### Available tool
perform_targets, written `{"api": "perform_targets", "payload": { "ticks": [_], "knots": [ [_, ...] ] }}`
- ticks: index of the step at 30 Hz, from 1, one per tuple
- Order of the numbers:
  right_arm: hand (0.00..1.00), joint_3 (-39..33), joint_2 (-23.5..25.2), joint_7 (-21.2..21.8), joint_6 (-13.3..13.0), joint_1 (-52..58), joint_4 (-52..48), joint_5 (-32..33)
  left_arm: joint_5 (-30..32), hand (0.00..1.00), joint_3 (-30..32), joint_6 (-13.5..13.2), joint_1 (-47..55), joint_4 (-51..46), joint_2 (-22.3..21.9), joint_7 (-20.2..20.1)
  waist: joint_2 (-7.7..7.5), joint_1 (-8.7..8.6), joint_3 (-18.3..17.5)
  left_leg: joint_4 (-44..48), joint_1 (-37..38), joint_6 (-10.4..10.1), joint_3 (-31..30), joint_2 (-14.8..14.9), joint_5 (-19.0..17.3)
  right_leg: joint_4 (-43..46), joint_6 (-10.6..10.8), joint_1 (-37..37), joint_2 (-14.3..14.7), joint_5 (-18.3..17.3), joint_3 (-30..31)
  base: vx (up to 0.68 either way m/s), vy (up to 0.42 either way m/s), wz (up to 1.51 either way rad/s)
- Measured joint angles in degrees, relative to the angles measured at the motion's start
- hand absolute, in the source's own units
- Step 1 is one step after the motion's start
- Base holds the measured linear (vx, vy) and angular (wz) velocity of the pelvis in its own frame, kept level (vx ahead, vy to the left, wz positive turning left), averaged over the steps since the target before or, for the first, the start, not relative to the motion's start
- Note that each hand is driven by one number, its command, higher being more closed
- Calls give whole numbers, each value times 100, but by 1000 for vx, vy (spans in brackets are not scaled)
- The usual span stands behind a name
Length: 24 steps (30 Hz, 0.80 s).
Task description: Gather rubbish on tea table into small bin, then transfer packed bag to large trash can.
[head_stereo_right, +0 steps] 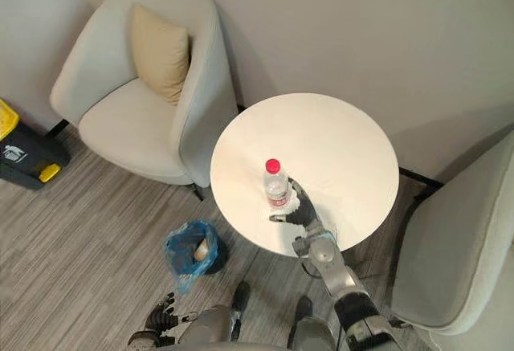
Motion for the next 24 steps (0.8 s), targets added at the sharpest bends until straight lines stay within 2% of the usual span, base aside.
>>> {"api": "perform_targets", "payload": {
  "ticks": [3,4,11,13,17,20,24],
  "knots": [
    [0,-35,68,-260,70,-427,218,49,-12,0,-68,-30,-82,-7,-1,20,83,62,102,-41,-140,-24,-133,-11,119,114,-2,-164,-23,-24,-129,-57,-19,22],
    [100,-41,70,-342,92,-567,253,64,-62,0,-83,-40,-94,-34,-6,26,92,135,143,-41,-187,-39,-138,-10,137,180,-16,-228,-29,-43,-136,-30,-24,9],
    [100,-264,45,-758,167,-1522,362,365,-373,0,-142,-43,-207,-123,-20,40,47,252,363,-74,-427,-20,-195,-85,246,1008,-74,-823,-251,-407,-163,7,-19,7],
    [100,-258,2,-768,174,-1531,361,516,-422,0,-185,-42,-207,-176,-36,40,41,322,369,-82,-430,-20,-195,-95,246,1070,-96,-862,-270,-454,-160,41,-29,1],
    [100,-233,-43,-757,183,-1499,298,714,-456,0,-178,-40,-207,-185,-34,46,14,324,390,-109,-428,-20,-218,-91,245,1072,-104,-863,-266,-474,-174,9,-7,1],
    [100,-241,-93,-714,188,-1029,-502,773,-456,0,-167,-36,-205,-194,-7,48,-44,309,427,-113,-385,-17,-288,-124,243,1100,-83,-806,-289,-526,-218,10,-10,12],
    [100,-239,-132,-537,61,-172,-1519,759,-429,0,-165,-25,-182,-189,60,34,-144,173,446,-120,-194,-14,-601,-251,246,1287,-57,-533,-409,-751,-526,13,-40,39]
  ]
}}
